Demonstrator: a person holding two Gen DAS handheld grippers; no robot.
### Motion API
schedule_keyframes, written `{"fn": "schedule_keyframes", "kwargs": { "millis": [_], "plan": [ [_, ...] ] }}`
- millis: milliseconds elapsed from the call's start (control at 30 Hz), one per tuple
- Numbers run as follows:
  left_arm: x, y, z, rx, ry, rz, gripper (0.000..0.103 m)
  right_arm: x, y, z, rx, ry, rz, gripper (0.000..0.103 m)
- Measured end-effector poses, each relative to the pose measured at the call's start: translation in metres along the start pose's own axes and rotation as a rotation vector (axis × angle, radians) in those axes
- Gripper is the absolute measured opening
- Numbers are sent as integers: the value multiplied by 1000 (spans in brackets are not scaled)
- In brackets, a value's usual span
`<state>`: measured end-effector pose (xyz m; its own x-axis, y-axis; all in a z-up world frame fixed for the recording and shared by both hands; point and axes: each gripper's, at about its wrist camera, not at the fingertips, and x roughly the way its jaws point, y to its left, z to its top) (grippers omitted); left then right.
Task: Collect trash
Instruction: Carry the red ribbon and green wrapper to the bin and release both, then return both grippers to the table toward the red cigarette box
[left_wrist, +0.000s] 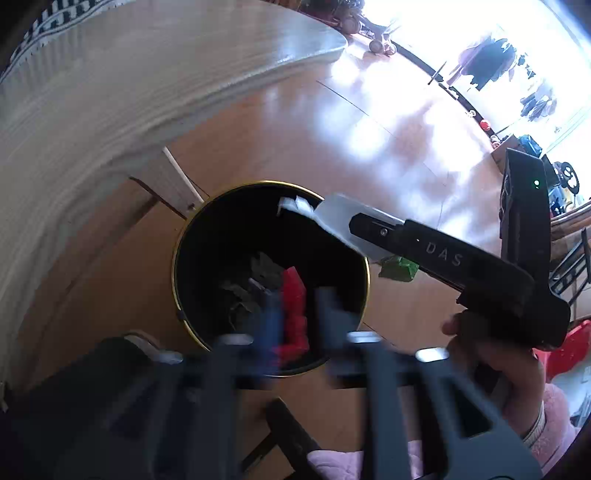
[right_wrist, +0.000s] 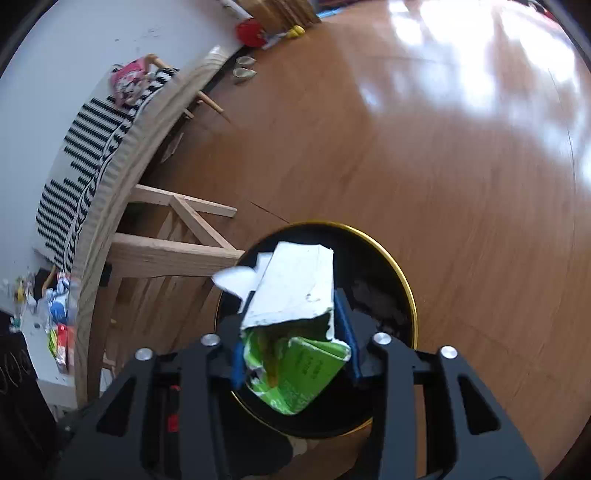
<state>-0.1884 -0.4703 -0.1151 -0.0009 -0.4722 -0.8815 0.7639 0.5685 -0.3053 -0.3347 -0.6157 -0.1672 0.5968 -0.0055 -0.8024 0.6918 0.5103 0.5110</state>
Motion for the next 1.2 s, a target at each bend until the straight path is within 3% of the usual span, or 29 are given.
{"fn": "schedule_keyframes", "kwargs": {
  "millis": [33, 67, 100, 200, 267, 400, 533, 667, 833, 900, 1000, 1100, 1200],
  "plan": [
    [-4, -1, -1, -4, -32, 9, 96, 1, -2, 3, 21, 16, -1, 73],
    [-7, -2, -1, -2, -68, 12, 96, 1, -3, 4, 35, 22, -1, 94],
    [-10, -3, -1, 7, -84, 15, 96, 2, -5, 6, 50, 36, -13, 97],
    [-15, -2, -1, -5, -103, 30, 96, -2, -14, 2, 103, 45, -35, 97],
    [-33, 1, 0, -23, -163, 45, 96, -11, -21, 0, 126, -10, -81, 97],
    [-106, 16, -4, -30, -331, 99, 97, -28, -1, -3, -11, -114, -204, 97],
    [-180, 75, -21, -162, -442, 217, 97, -32, 37, 6, -156, -128, -228, 97],
    [-238, 171, -65, -338, -495, 478, 97, -52, 123, 11, -300, -176, -125, 97],
    [-277, 271, -140, -592, -462, 643, 97, -58, 279, -21, -623, -148, 82, 97],
    [-290, 292, -164, -656, -458, 661, 97, -49, 334, -43, -740, -116, 156, 97],
    [-308, 314, -193, -702, -481, 666, 97, -28, 402, -82, -867, -60, 176, 97],
    [-317, 321, -210, -726, -485, 689, 97, 8, 456, -123, -972, -11, 133, 97],
    [-323, 337, -221, -773, -503, 614, 97, 46, 492, -164, -1052, 13, 61, 97]
  ]
}}
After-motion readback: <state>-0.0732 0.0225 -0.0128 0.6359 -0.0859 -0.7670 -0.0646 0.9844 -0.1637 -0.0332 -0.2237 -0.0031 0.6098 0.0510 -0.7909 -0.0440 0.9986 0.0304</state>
